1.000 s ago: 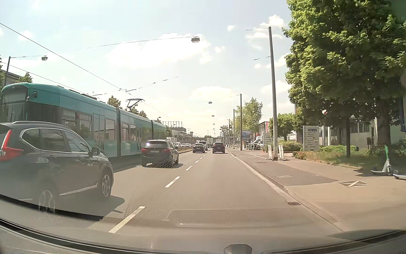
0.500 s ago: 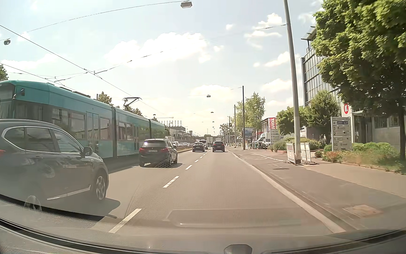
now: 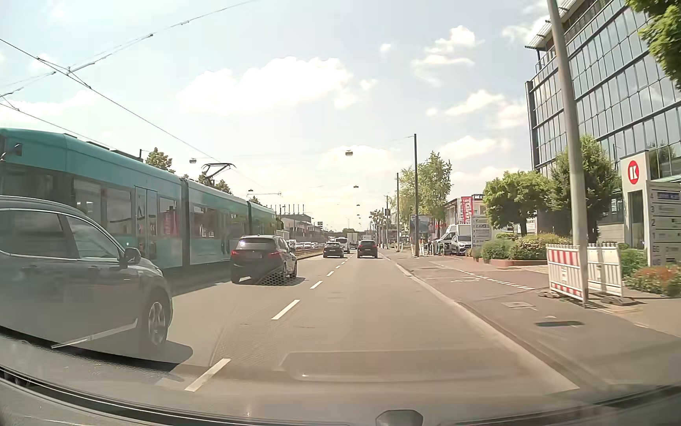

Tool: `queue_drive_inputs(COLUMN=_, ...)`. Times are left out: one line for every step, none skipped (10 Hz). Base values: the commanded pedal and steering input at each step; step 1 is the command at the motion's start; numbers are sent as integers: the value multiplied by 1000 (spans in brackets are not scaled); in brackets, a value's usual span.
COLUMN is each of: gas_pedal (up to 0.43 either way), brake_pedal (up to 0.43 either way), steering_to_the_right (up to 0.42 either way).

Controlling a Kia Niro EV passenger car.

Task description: Follow the waypoints while adhering to traffic rules and regulations

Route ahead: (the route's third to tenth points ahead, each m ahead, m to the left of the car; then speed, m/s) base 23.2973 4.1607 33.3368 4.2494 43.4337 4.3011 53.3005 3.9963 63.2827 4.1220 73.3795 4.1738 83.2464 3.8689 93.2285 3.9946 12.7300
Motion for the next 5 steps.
queue_drive_inputs(gas_pedal=87, brake_pedal=30, steering_to_the_right=0)
queue_drive_inputs(gas_pedal=87, brake_pedal=30, steering_to_the_right=0)
queue_drive_inputs(gas_pedal=87, brake_pedal=30, steering_to_the_right=0)
queue_drive_inputs(gas_pedal=87, brake_pedal=30, steering_to_the_right=0)
queue_drive_inputs(gas_pedal=87, brake_pedal=30, steering_to_the_right=0)
